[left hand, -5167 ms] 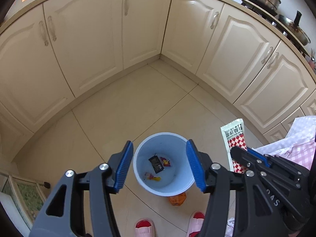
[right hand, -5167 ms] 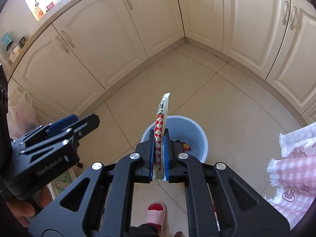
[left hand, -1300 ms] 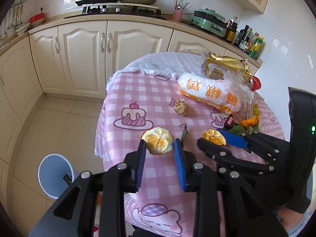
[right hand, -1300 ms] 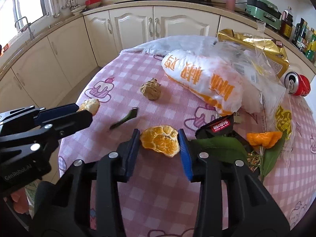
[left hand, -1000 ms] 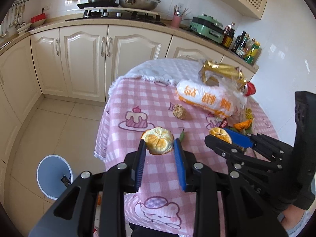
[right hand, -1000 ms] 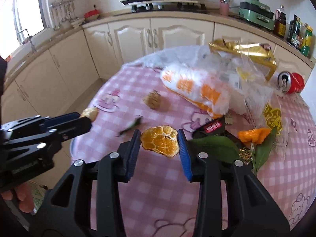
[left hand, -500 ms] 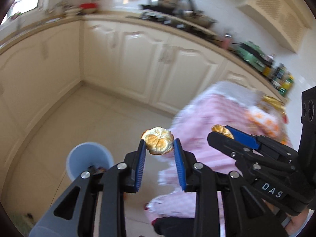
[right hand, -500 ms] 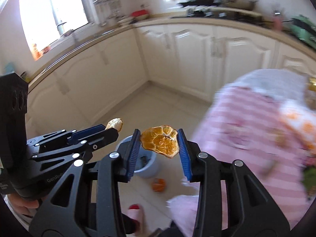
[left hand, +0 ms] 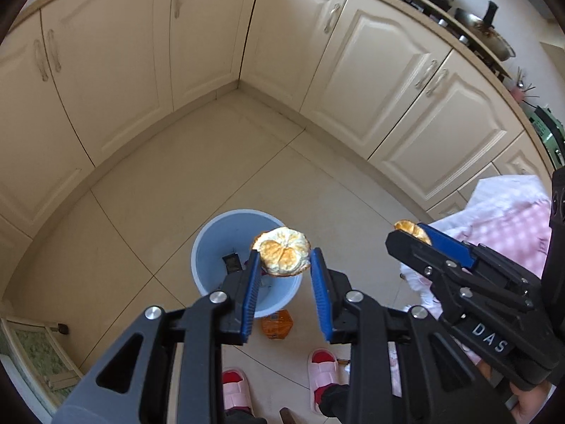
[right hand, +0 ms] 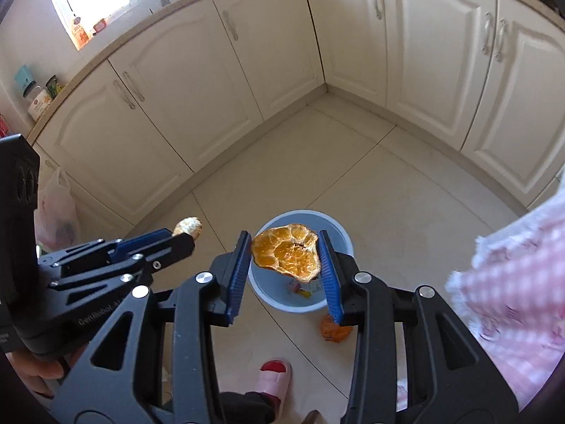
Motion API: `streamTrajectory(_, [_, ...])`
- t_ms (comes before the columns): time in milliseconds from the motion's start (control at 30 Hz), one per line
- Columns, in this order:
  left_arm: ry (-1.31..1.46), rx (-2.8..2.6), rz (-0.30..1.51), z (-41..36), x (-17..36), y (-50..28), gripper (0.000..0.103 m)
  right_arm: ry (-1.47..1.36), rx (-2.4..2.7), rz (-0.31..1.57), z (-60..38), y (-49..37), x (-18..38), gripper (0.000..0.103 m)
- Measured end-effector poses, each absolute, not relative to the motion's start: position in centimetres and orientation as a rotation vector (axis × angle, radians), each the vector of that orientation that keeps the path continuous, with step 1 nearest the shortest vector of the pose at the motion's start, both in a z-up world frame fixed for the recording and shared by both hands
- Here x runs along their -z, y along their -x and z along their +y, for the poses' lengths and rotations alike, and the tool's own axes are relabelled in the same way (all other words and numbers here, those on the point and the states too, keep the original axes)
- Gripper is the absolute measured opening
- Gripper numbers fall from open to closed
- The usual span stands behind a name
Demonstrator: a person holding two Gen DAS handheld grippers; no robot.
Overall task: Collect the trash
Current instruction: 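Carry both peels over the blue bin and open the left tool, then open the right tool to drop the flat peel into the bin, then move both tools back over the table toward the remaining items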
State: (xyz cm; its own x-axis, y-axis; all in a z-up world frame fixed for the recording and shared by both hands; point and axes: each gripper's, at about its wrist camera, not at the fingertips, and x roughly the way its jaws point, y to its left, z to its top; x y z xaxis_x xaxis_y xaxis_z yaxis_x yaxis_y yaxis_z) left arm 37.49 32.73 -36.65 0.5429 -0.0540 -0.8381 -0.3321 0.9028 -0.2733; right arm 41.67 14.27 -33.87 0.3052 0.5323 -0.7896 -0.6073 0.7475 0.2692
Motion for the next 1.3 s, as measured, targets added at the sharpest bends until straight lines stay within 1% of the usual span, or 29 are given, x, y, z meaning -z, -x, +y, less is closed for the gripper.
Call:
streamTrajectory(100, [0.449,-0.177,0.998,33.8,37.8,-39.3,0.03,0.073,-0.75,1.03,15.1,-42.6,35.1,0.037])
streamTrajectory(133, [0.458,-0.176,1.005,34.0,38.2,-39.7,0.039,0.073,-0.747,1.036,15.3,-42.8,35.4,0.037])
streamTrajectory(167, [0.455,-0.198,1.028,34.1,38.6,-40.3,0.045,0.073,-0.74,1.04,15.4,-43.0,35.7,0.037])
streamTrajectory(233, [0.452,-0.218,1.037,34.6,39.3,-40.2,0.05,0.071,-0.737,1.055,15.7,-43.3,36.5,0.037])
streamTrajectory(367, [0.463,-0.233,1.041,35.1,40.5,-39.7,0.053,0.083,-0.735,1.068,16.2,-43.6,37.5,0.037])
streamTrajectory(633, [0.504,-0.284,1.052,36.8,41.7,-37.8,0.053,0.113,-0.739,1.073,18.1,-43.6,38.3,0.038])
streamTrajectory(933, [0.499,-0.31,1.014,37.9,39.7,-36.7,0.053,0.083,-0.768,1.03,19.4,-44.0,37.2,0.039])
streamTrajectory(967, [0.497,-0.313,1.009,38.0,39.3,-36.7,0.053,0.081,-0.769,1.021,19.5,-43.9,37.0,0.039])
streamTrajectory(1000, [0.497,-0.317,1.003,37.8,39.0,-36.7,0.053,0.082,-0.773,1.012,19.6,-43.9,36.7,0.046])
streamTrajectory(1067, [0.494,-0.32,0.992,37.8,38.2,-36.4,0.053,0.083,-0.772,0.995,19.8,-43.6,36.1,0.054])
streamTrajectory(1300, [0.469,-0.314,0.96,36.8,35.3,-35.6,0.053,0.084,-0.764,0.971,18.1,-42.4,34.2,0.054])
